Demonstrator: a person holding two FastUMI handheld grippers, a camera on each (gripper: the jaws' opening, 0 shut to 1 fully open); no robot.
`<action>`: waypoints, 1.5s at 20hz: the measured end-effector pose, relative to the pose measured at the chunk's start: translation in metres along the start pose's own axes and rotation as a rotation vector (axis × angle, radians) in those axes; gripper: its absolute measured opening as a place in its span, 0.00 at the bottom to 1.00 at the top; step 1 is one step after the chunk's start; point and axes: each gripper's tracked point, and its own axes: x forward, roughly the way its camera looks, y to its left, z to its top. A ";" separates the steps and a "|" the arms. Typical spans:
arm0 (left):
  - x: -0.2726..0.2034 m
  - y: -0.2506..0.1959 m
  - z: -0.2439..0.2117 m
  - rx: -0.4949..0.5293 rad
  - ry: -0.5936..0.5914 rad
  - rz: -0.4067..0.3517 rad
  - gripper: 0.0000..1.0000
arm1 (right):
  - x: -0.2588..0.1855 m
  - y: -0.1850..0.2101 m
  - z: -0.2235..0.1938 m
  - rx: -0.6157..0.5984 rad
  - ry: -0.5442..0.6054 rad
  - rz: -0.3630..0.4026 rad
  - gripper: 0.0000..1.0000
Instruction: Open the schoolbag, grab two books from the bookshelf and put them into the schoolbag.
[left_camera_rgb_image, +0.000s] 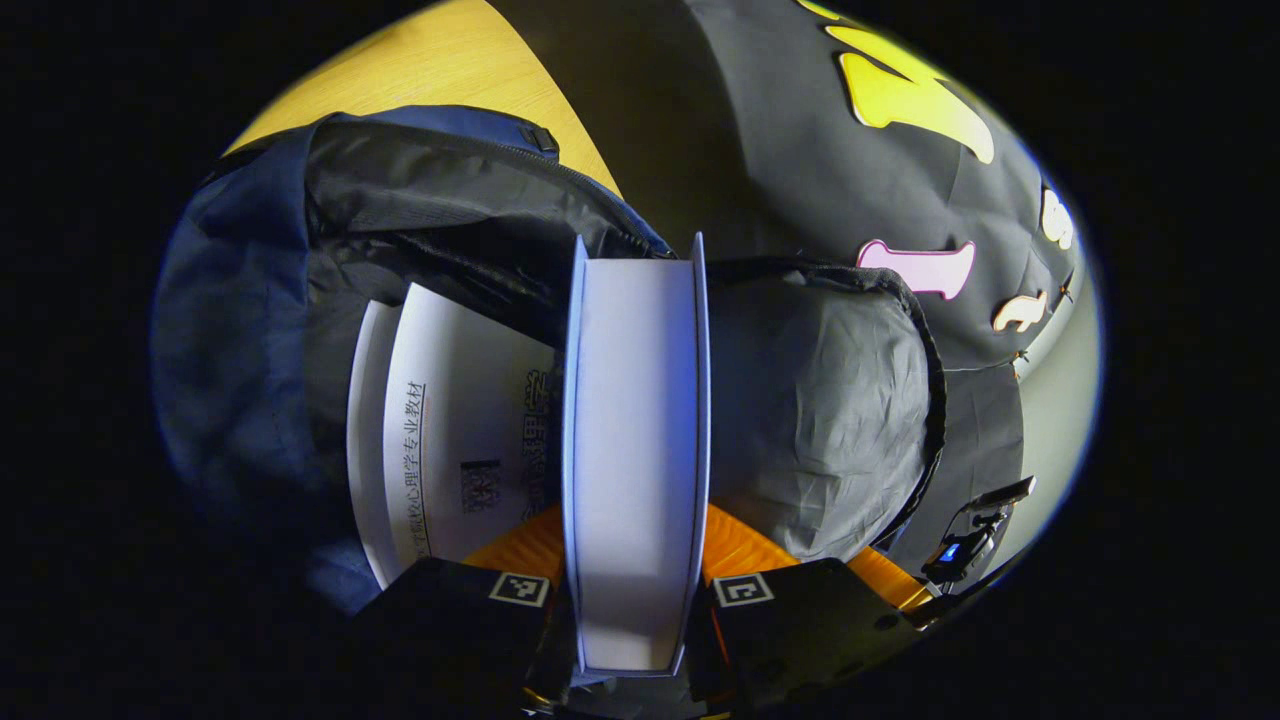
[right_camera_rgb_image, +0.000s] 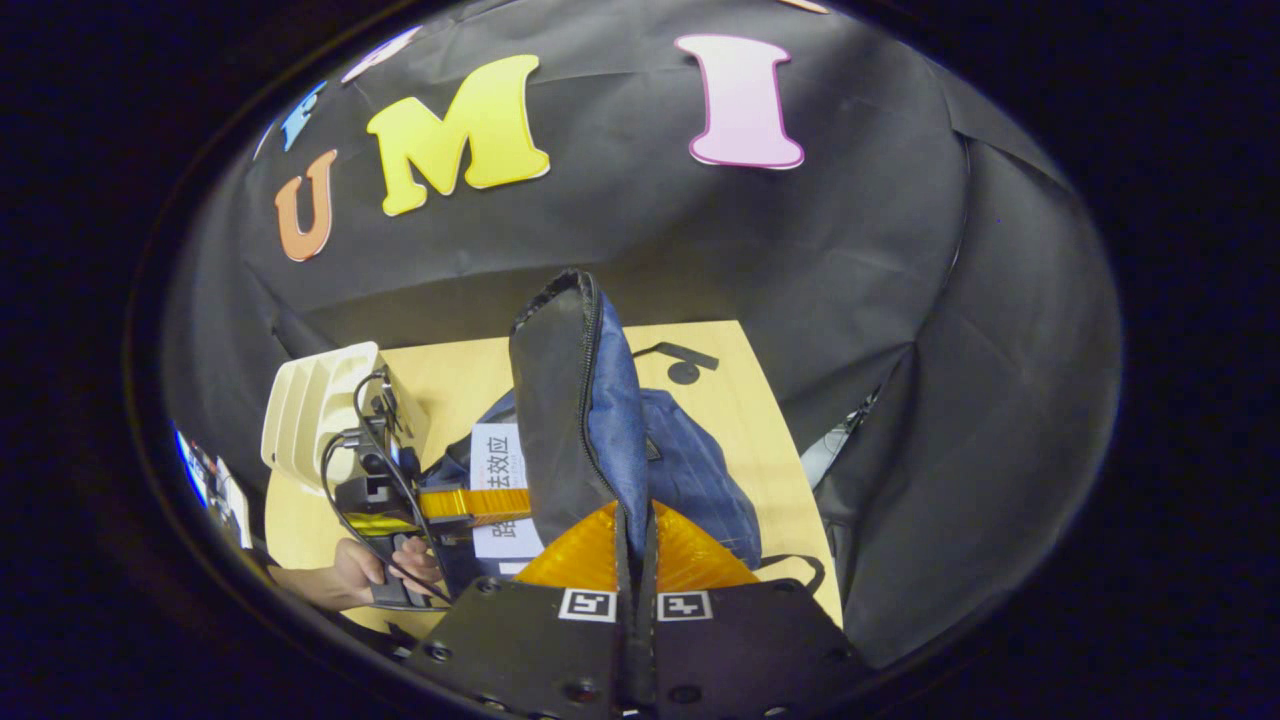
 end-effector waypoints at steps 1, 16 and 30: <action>0.000 0.000 0.002 0.002 0.002 -0.002 0.53 | 0.002 -0.001 0.000 0.002 0.001 0.000 0.00; -0.051 0.033 0.007 0.133 0.032 0.442 0.82 | 0.012 0.007 -0.009 0.004 0.010 0.004 0.00; -0.177 -0.031 0.073 0.688 -0.200 0.724 0.82 | 0.002 0.051 -0.026 0.002 -0.028 0.064 0.00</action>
